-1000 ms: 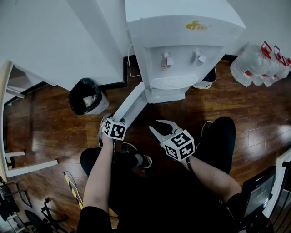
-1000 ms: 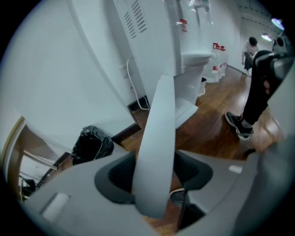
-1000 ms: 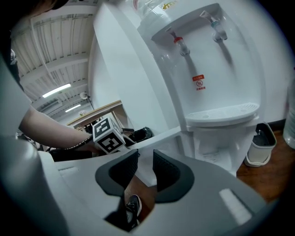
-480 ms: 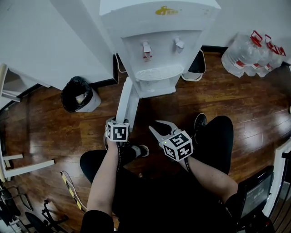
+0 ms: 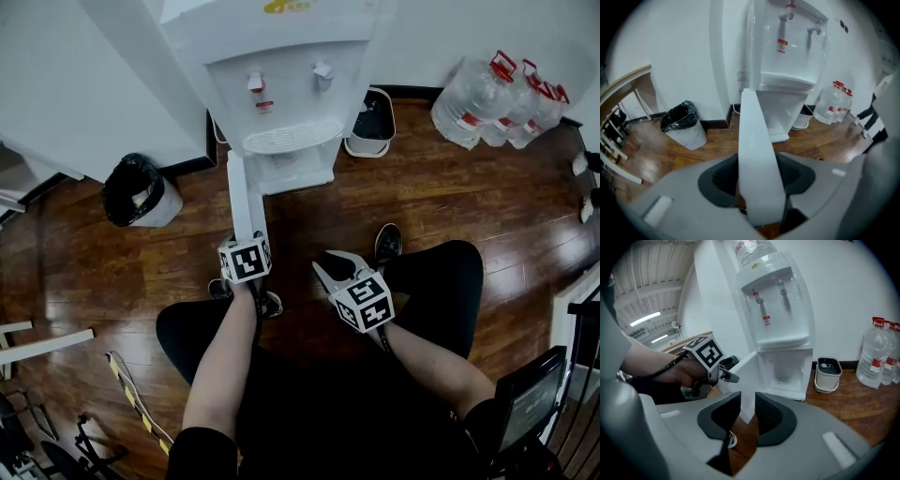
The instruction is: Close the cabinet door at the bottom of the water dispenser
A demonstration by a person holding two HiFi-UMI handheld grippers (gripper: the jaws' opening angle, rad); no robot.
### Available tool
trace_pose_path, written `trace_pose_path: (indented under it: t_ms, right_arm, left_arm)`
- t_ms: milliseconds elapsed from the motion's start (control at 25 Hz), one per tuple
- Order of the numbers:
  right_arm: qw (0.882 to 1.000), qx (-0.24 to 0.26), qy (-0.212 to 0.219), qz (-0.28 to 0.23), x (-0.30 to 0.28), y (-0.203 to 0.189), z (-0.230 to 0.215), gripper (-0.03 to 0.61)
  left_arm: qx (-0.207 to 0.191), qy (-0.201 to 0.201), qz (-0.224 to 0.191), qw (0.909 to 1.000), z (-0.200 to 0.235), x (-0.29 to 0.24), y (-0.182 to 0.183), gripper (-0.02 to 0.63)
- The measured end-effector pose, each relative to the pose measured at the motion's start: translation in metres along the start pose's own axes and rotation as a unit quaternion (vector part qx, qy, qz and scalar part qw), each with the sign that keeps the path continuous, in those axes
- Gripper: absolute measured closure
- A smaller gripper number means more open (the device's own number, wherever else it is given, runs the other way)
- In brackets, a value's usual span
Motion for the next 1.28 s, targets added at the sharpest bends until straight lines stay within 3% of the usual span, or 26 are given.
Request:
trace_pose_path:
  t_ms: [160, 280, 400, 560, 880, 1160, 1280]
  right_arm:
    - [0.999, -0.013, -0.021, 0.024, 0.0, -0.017, -0.021, 0.482]
    - [0.999, -0.027, -0.022, 0.041, -0.012, -0.022, -0.025, 0.459]
    - [0.998, -0.03, -0.024, 0.051, -0.03, -0.021, -0.025, 0.434]
    - [0.997, -0.03, -0.036, 0.055, -0.049, -0.017, -0.026, 0.419]
    - [0.997, -0.026, -0.004, 0.078, -0.087, -0.019, -0.019, 0.378]
    - [0.994, -0.051, -0.028, 0.089, -0.102, -0.017, -0.051, 0.368]
    - [0.992, -0.078, -0.054, 0.084, -0.101, -0.011, -0.072, 0.377]
  left_arm:
    - [0.053, -0.019, 0.0, 0.9984, -0.023, -0.001, 0.001, 0.362]
    - [0.078, -0.057, 0.005, 0.9953, -0.044, -0.001, 0.006, 0.347]
    - [0.072, -0.099, 0.014, 0.9924, -0.065, -0.001, 0.012, 0.31]
    - [0.071, -0.12, 0.019, 0.9901, -0.072, -0.003, 0.014, 0.293]
    - [0.069, -0.196, 0.011, 0.978, -0.09, -0.002, 0.022, 0.27]
    - [0.066, -0.254, 0.013, 0.9649, -0.106, -0.01, 0.033, 0.262]
    - [0.052, -0.28, 0.019, 0.9583, -0.114, -0.012, 0.039, 0.288]
Point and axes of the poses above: the fingertips, and each gripper's own axes: x backward along the fingers, z to its left, y out of its top, the point moved 6 cm from there along x, backward along the fingers, and after that the axes turned 15 degrees about z, right-handed, at the moved point
